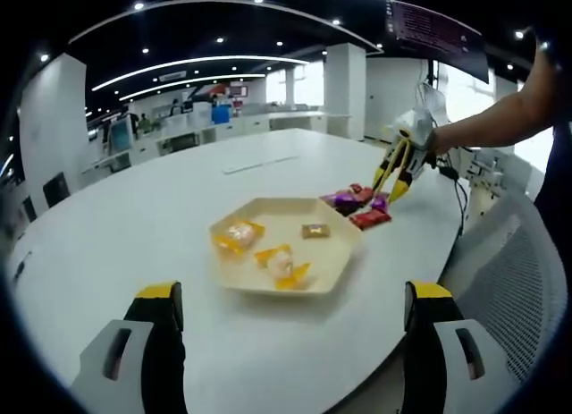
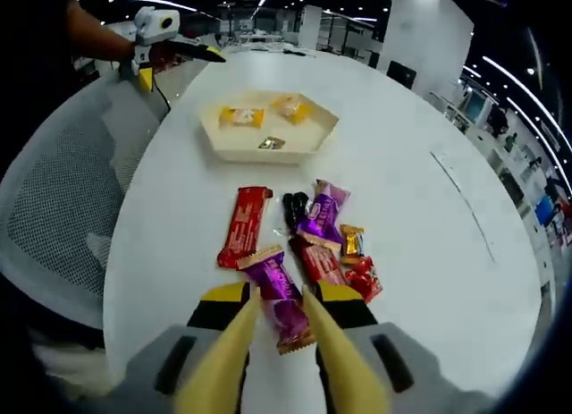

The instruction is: Place the target food into the container with the food tongs after gripping and lifting it, then release it inside without dropping or visibly crushing the food.

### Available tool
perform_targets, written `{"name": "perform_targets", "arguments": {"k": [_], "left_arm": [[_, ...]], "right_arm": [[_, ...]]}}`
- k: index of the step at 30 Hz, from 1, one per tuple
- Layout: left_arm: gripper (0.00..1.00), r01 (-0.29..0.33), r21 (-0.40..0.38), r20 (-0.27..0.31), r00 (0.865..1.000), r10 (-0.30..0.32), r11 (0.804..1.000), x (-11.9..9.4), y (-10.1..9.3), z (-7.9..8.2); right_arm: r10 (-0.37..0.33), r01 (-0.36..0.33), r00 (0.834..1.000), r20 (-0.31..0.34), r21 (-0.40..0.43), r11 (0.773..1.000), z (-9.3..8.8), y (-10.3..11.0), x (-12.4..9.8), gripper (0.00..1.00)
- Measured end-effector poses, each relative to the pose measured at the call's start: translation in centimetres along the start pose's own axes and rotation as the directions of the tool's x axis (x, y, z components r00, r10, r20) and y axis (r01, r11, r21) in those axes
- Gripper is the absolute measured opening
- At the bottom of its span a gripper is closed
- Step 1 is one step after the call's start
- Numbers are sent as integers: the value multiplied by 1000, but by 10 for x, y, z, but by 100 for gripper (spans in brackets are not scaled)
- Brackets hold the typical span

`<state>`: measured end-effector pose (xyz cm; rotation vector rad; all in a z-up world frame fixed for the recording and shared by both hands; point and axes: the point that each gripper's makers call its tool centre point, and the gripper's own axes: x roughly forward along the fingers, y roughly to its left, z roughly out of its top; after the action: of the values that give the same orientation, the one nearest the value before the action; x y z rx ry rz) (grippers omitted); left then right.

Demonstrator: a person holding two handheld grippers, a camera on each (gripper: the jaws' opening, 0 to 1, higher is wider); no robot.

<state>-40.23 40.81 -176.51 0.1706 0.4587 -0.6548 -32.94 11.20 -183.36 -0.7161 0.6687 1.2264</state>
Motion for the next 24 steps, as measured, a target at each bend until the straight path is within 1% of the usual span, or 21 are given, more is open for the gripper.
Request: {"name": "perform_targets", "arguments": {"k": [2, 3, 4, 5, 6, 8, 11, 14, 16, 18, 19, 20, 21, 24], "left_arm": [[99, -2, 0, 0, 1000, 2, 1000, 0, 1, 0], [99, -1, -1, 2, 1000, 1, 1000, 0, 1, 0], [99, -2, -1, 2, 1000, 2, 1000, 0, 1, 0], [99, -2, 1, 0, 1000, 2, 1000, 0, 1, 0], [99, -1, -1, 1, 1000, 1, 1000, 0, 1, 0], [99, -3, -2, 3, 1000, 3, 1000, 0, 1, 1], [99, -10, -2, 9, 1000, 10, 1000, -1, 2, 2], [99, -23, 6, 13, 1000, 23, 1000, -1, 5, 3], [99, -25, 7, 16, 1000, 25, 1000, -2, 4, 4], [99, -25, 5, 18, 1000, 25, 1000, -2, 5, 4], [99, -19, -2, 23, 1000, 19, 1000, -2, 4, 4], [99, 0, -26, 30, 1000, 0, 1000, -2, 0, 6], [100, 23, -38, 57, 998, -20, 999, -2, -4, 11], [100, 23, -25, 60, 998, -21, 999, -3, -3, 11]], "right_arm": [[3, -3, 1000, -25, 6, 1000, -3, 1, 3, 28], [4, -4, 1000, 2, 40, 999, 2, 1, 5, 28], [-2, 4, 999, -32, 60, 998, -4, -1, 5, 28], [-5, 6, 1000, -19, 83, 997, -3, -3, 5, 27], [9, -8, 1000, -14, 114, 993, -4, -1, 4, 25], [-6, 7, 1000, -7, 150, 989, -6, -4, 3, 23], [-25, 27, 1000, -13, 190, 981, -6, -4, 1, 23], [-25, 27, 1000, -13, 201, 979, -5, -4, -1, 23], [-31, 30, 1000, 4, 235, 972, 0, -4, -4, 23], [-40, 36, 999, 7, 265, 963, 2, -5, -8, 23], [-41, 37, 999, 7, 274, 961, 2, -6, -9, 23], [-52, 48, 999, 5, 289, 956, 2, -9, -11, 23], [-54, 51, 999, 3, 289, 956, 3, -10, -13, 23], [-69, 65, 998, 4, 296, 953, 8, -14, -20, 23]]}}
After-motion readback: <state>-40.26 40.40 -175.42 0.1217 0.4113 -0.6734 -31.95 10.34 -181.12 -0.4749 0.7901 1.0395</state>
